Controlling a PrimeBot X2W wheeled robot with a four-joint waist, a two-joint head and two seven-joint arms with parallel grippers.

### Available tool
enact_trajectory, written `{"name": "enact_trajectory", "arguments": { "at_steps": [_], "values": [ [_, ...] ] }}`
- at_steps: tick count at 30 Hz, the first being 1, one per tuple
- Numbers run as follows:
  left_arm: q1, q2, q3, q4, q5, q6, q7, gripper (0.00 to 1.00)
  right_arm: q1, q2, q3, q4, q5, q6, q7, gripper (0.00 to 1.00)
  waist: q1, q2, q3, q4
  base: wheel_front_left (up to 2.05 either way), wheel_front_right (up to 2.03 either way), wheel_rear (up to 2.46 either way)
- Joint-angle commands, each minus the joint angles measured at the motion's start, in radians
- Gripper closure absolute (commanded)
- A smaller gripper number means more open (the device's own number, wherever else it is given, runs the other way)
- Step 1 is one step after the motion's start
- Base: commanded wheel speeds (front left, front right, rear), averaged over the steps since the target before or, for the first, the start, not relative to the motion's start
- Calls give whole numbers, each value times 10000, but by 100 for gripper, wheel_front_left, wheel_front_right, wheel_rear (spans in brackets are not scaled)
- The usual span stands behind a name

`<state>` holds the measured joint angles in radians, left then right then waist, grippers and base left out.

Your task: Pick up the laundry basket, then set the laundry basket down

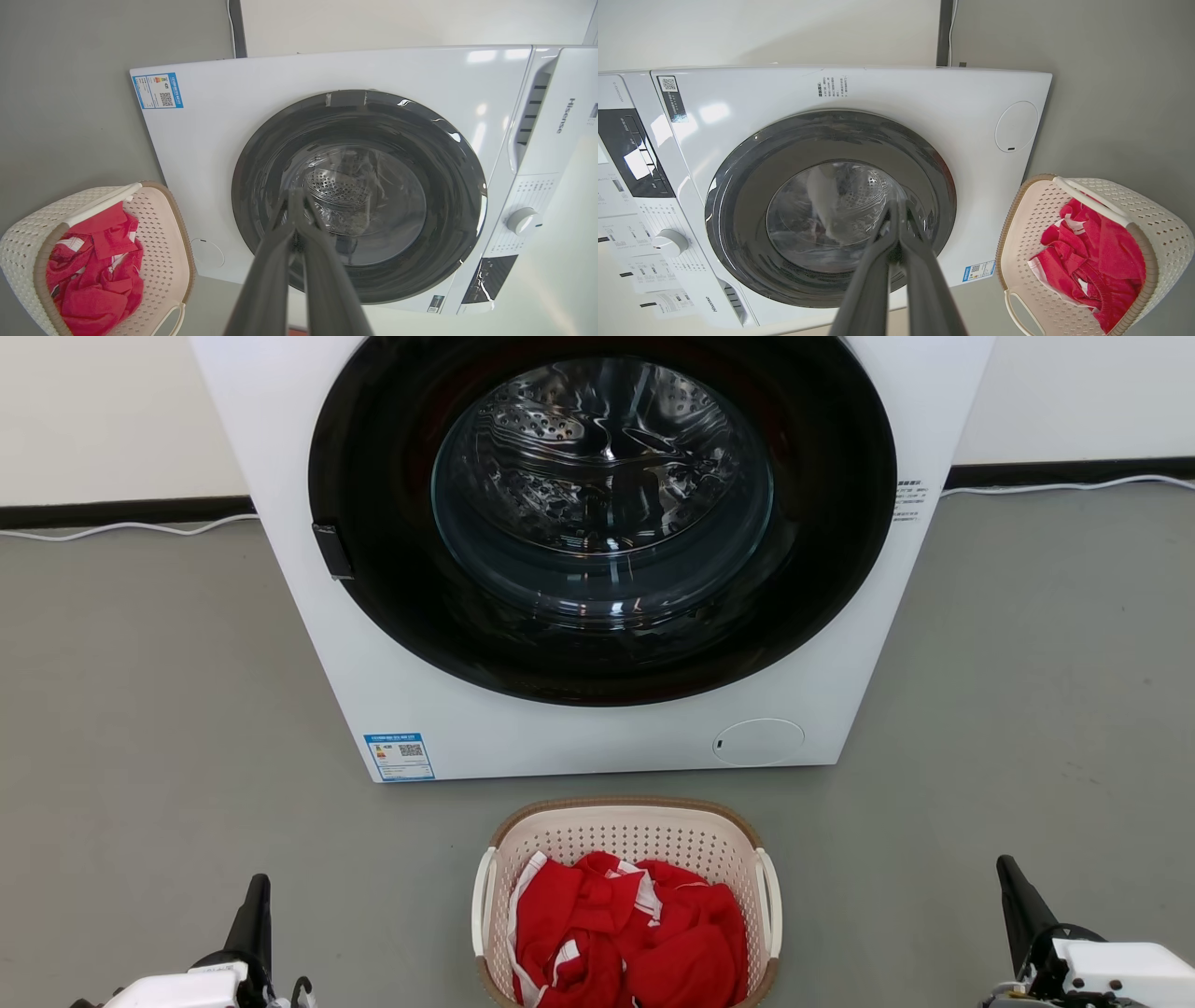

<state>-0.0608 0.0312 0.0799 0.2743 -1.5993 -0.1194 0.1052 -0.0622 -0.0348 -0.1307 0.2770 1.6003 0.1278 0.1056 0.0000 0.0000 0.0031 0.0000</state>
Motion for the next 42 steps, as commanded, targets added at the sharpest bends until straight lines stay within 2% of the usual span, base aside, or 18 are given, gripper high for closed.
{"name": "enact_trajectory", "arguments": {
  "at_steps": [1,42],
  "values": [
    [-473,191,340,-288,-93,-113,81,100,-457,-154,173,-322,87,29,74,100,0,0,-1,0,0,0,0],
    [-472,191,339,-290,-94,-113,80,100,-457,-154,173,-322,87,29,73,100,0,0,-1,0,0,0,0]
  ]
}}
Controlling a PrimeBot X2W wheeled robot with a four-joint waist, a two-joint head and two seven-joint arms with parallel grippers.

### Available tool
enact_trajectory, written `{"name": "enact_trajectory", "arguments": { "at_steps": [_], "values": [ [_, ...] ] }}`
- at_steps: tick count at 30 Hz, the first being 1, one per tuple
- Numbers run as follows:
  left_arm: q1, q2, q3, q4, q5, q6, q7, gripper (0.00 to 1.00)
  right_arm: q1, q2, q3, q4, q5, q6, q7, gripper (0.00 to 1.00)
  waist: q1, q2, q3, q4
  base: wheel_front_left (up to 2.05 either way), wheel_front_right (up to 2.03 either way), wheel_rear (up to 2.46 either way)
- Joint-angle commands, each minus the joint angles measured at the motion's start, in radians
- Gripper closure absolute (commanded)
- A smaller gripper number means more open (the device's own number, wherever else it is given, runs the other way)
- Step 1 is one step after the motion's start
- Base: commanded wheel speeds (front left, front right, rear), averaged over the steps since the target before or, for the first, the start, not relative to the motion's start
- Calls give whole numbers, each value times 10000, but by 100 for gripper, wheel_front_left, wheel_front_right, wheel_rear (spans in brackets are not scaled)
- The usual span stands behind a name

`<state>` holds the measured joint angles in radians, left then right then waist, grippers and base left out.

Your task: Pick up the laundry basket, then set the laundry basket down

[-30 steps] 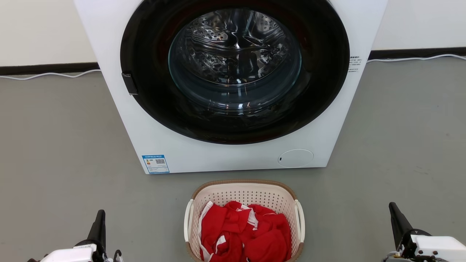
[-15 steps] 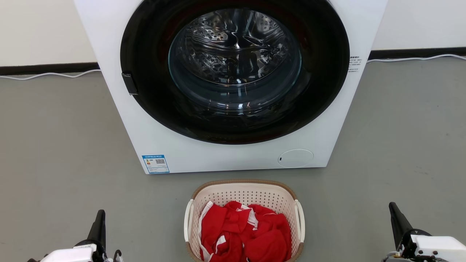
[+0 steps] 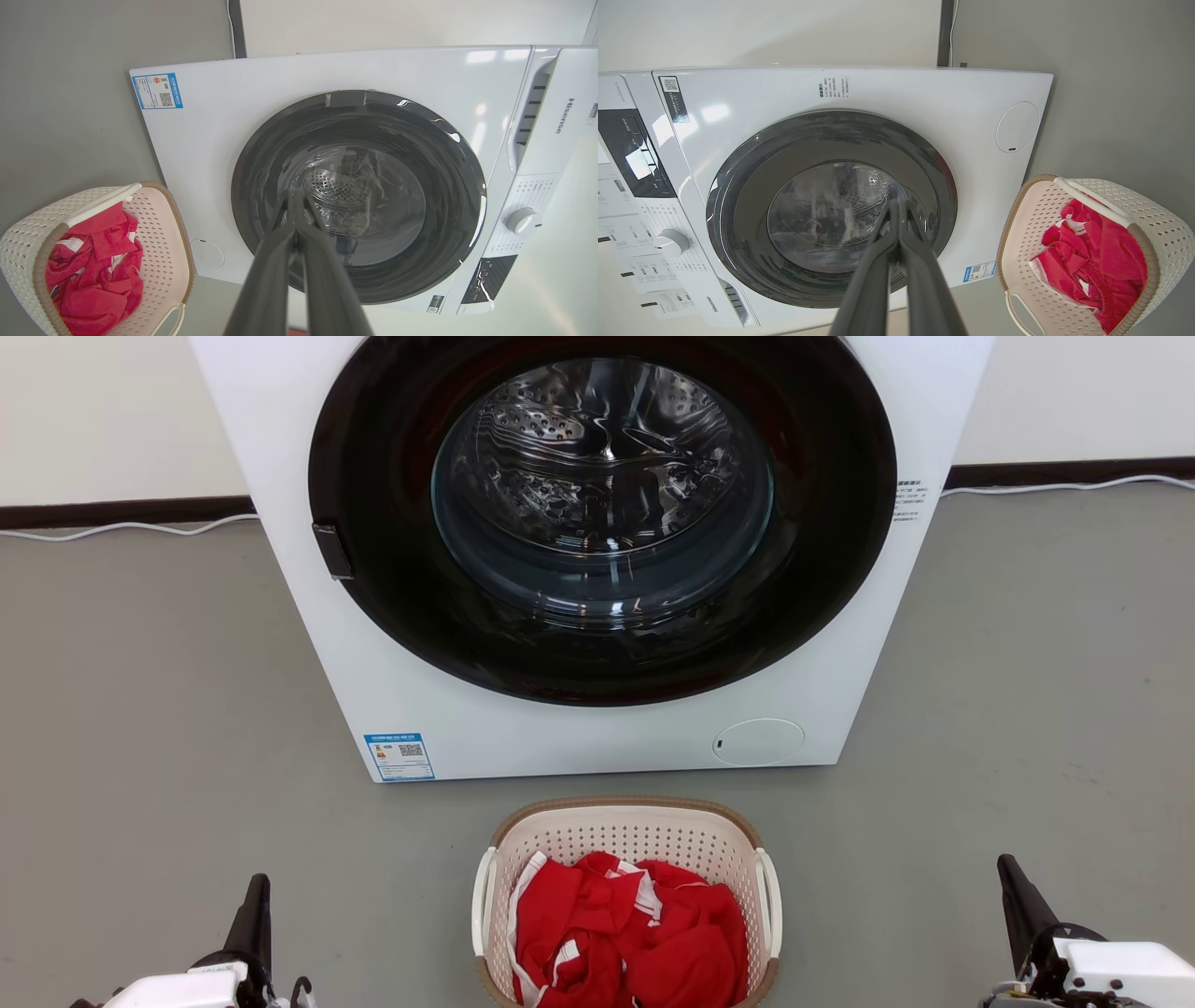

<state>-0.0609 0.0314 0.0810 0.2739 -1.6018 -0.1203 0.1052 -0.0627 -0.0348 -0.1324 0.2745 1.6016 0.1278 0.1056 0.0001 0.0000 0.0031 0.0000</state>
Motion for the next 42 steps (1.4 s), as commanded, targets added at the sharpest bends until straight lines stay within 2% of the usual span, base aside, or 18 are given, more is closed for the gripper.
{"name": "enact_trajectory", "arguments": {
  "at_steps": [1,42],
  "values": [
    [-471,189,327,-286,-69,-104,80,100,-452,-154,190,-297,74,29,73,100,-1,0,0,0,0,0,0],
    [-471,189,327,-287,-69,-104,80,100,-452,-154,190,-297,74,29,73,100,-1,0,0,0,0,0,0]
  ]
}}
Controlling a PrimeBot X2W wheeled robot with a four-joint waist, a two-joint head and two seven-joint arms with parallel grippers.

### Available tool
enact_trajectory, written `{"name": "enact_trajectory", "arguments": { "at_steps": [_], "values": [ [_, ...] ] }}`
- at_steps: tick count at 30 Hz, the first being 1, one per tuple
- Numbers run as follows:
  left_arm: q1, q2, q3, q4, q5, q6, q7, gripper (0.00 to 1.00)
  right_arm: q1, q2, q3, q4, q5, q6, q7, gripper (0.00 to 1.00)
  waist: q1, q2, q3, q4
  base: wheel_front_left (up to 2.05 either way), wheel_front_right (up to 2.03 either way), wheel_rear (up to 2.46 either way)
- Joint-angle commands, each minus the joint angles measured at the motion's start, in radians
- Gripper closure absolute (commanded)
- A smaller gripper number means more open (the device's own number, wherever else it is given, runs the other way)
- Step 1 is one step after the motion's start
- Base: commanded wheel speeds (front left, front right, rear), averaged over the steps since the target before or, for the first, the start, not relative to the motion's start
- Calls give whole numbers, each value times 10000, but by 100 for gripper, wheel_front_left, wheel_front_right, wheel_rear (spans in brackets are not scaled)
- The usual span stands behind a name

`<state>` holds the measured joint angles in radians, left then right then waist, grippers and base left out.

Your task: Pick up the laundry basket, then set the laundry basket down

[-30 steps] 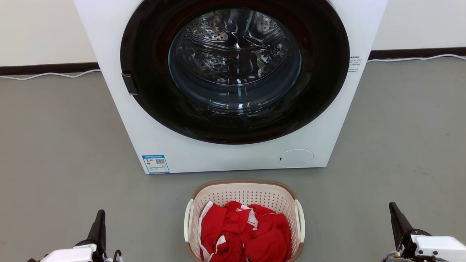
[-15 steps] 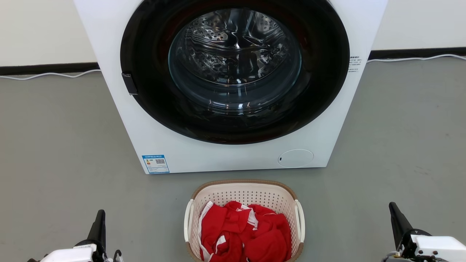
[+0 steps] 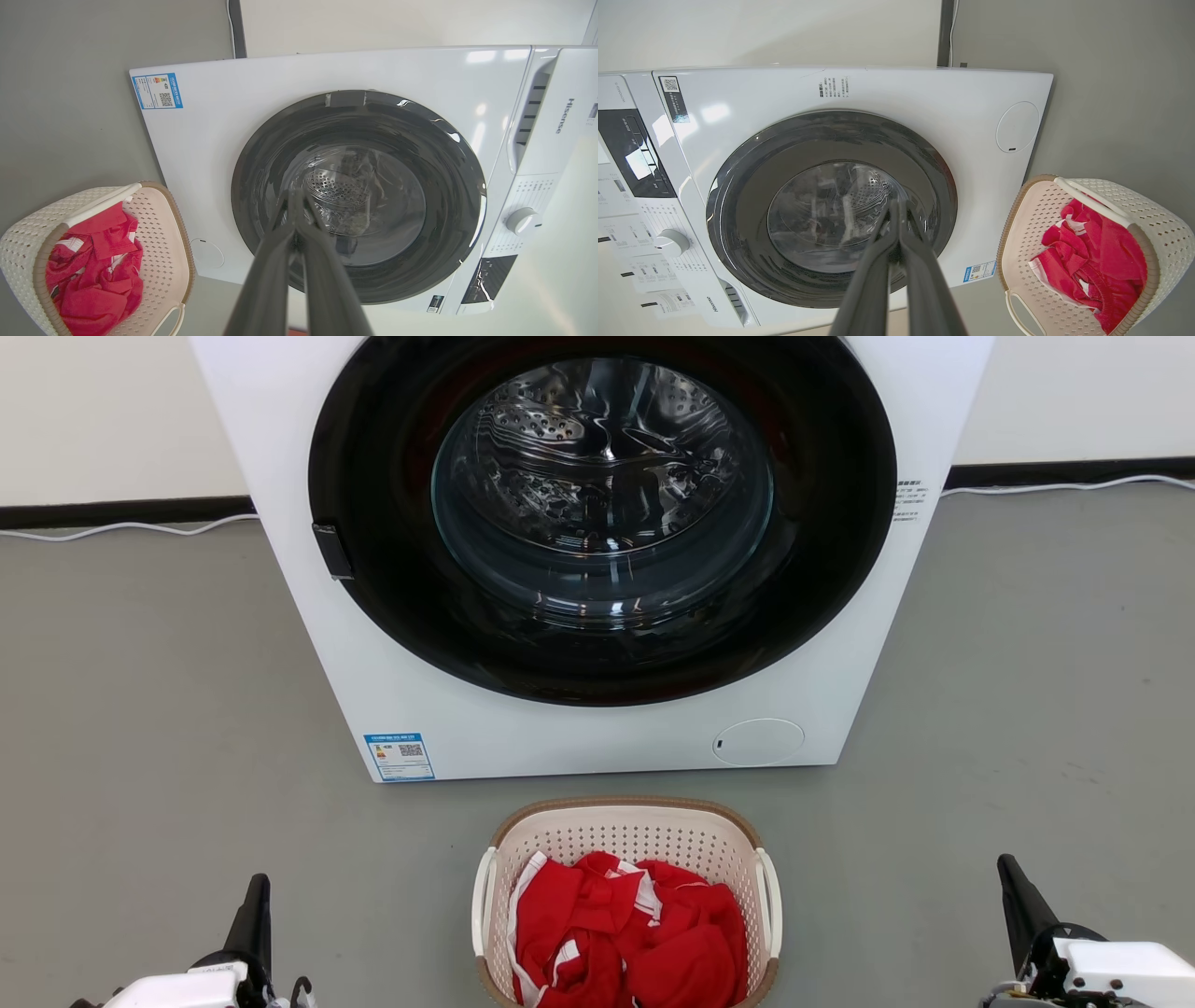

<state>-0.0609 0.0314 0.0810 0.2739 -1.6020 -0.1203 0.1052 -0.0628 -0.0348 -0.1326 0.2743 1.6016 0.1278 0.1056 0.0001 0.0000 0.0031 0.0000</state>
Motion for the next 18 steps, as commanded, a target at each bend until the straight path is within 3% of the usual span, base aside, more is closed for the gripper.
{"name": "enact_trajectory", "arguments": {
  "at_steps": [1,18],
  "values": [
    [-471,189,327,-287,-68,-104,80,100,-451,-154,192,-296,74,29,73,100,-1,0,0,0,0,0,0],
    [-471,189,326,-288,-68,-104,79,100,-451,-154,192,-296,74,29,73,100,-1,0,0,0,0,0,0]
  ]
}}
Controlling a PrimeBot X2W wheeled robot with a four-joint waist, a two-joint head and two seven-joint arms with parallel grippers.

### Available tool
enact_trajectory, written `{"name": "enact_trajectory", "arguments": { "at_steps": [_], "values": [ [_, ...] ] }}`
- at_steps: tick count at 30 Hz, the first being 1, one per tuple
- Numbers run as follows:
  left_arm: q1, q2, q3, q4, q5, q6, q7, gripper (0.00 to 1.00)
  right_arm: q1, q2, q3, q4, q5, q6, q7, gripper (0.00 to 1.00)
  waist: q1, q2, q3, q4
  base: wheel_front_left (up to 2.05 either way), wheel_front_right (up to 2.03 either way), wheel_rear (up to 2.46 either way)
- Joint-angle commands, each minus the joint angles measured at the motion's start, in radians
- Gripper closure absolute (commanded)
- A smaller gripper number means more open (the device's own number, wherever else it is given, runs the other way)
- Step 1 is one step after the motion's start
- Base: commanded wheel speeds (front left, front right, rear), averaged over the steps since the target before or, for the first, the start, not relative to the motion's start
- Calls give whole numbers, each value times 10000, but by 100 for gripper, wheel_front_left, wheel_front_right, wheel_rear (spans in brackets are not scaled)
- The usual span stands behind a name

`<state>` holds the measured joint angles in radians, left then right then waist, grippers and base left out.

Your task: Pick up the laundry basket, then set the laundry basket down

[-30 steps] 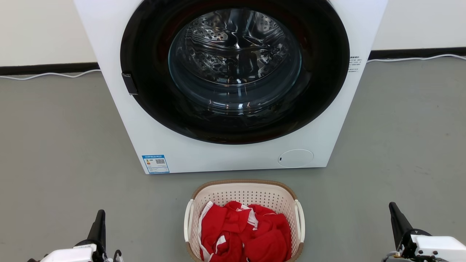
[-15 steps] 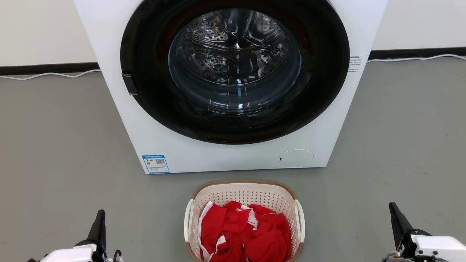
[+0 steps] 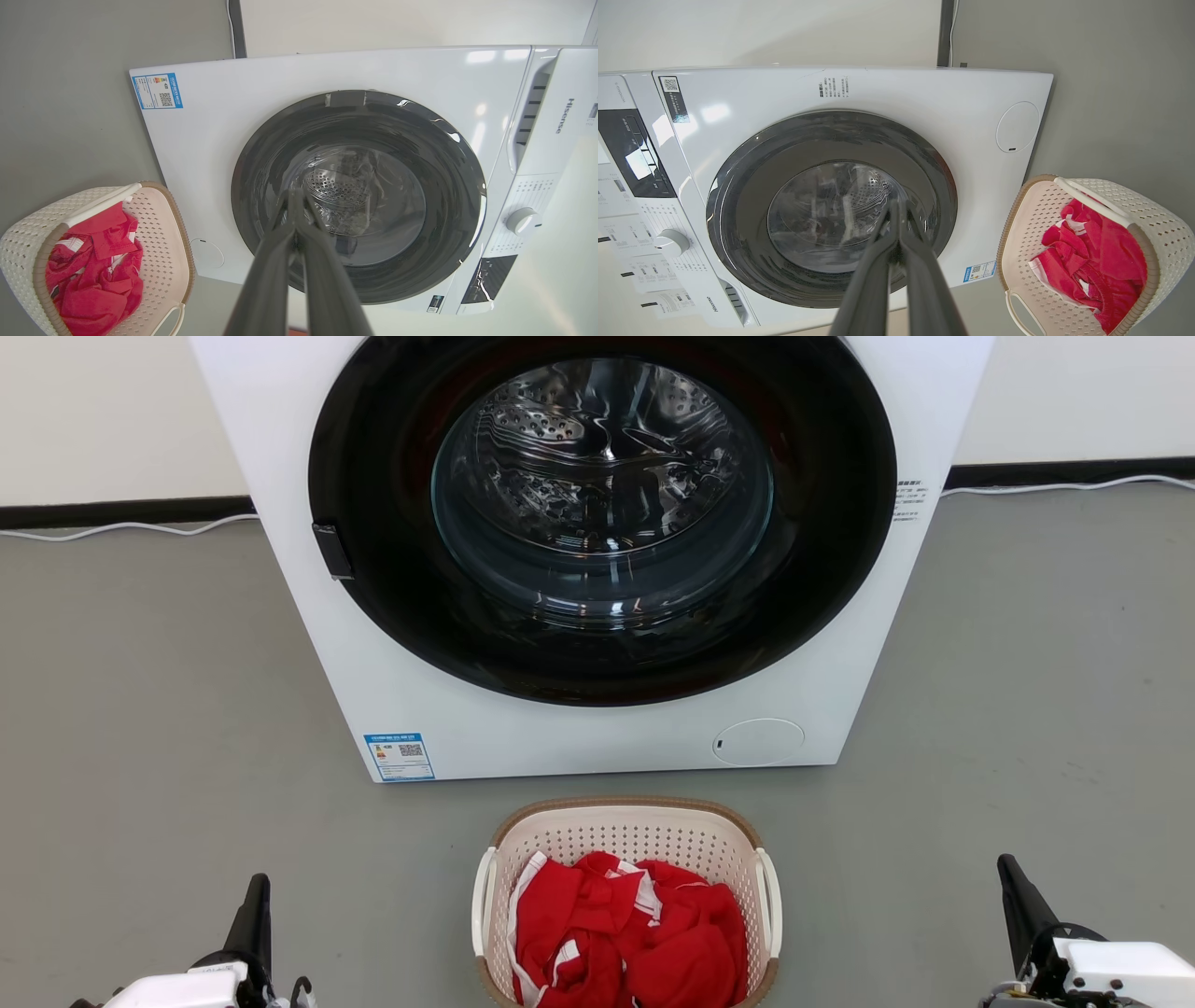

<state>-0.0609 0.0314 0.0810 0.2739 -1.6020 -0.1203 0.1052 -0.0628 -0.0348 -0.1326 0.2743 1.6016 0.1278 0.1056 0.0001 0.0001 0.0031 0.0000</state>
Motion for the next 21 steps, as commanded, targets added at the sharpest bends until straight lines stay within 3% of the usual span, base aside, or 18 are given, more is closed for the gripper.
{"name": "enact_trajectory", "arguments": {
  "at_steps": [1,21],
  "values": [
    [-471,189,326,-288,-68,-104,79,100,-451,-154,192,-296,74,29,73,100,0,-1,0,0,0,0,0],
    [-471,189,326,-288,-68,-104,79,100,-451,-154,192,-296,74,29,73,100,0,-1,0,0,0,0,0]
  ]
}}
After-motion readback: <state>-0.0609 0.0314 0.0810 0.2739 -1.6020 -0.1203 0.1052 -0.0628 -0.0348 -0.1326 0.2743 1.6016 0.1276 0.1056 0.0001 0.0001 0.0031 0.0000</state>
